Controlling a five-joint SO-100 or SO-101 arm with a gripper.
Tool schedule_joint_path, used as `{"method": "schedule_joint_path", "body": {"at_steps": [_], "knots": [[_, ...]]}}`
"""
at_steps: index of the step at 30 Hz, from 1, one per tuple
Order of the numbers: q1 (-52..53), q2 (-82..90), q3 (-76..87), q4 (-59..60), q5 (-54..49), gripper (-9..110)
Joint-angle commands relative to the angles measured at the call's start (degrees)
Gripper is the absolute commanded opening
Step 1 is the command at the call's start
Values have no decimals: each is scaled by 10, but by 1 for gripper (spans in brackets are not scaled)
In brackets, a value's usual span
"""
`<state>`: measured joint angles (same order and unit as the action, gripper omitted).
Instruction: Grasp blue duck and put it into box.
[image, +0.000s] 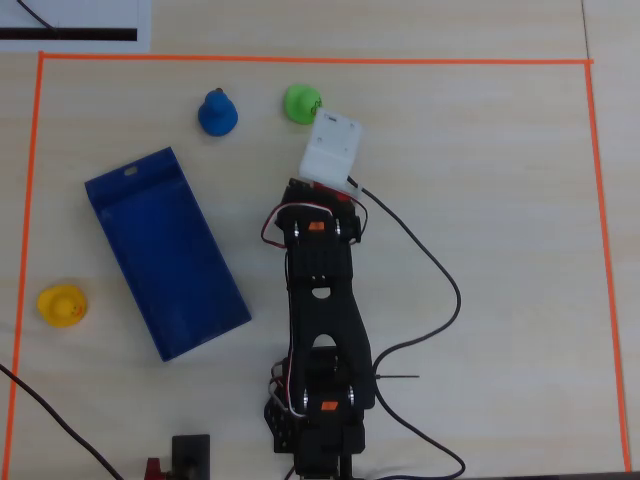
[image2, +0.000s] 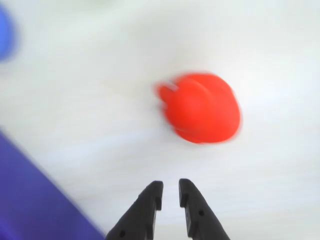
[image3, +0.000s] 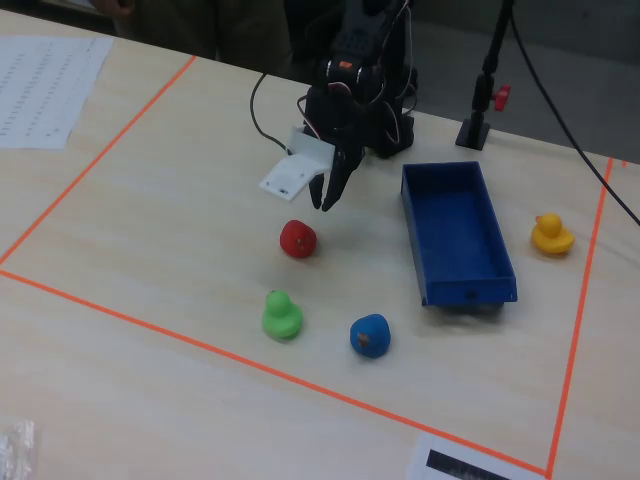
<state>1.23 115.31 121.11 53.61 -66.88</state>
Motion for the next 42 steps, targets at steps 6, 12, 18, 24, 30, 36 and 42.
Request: {"method": "schedule_joint_path", "body": {"at_steps": [6,12,18,24,30,36,42], "knots": [[-80,-202,-307,40,45,0],[-72,-346,-431,50,47,0],[-54,-428,-505,51,40,0],[-65,-450,-560,87,40,0],[-171,-399,-556,128,83,0],[-242,-470,-655,140,139,17],[-214,-512,-704,105,116,28]]}}
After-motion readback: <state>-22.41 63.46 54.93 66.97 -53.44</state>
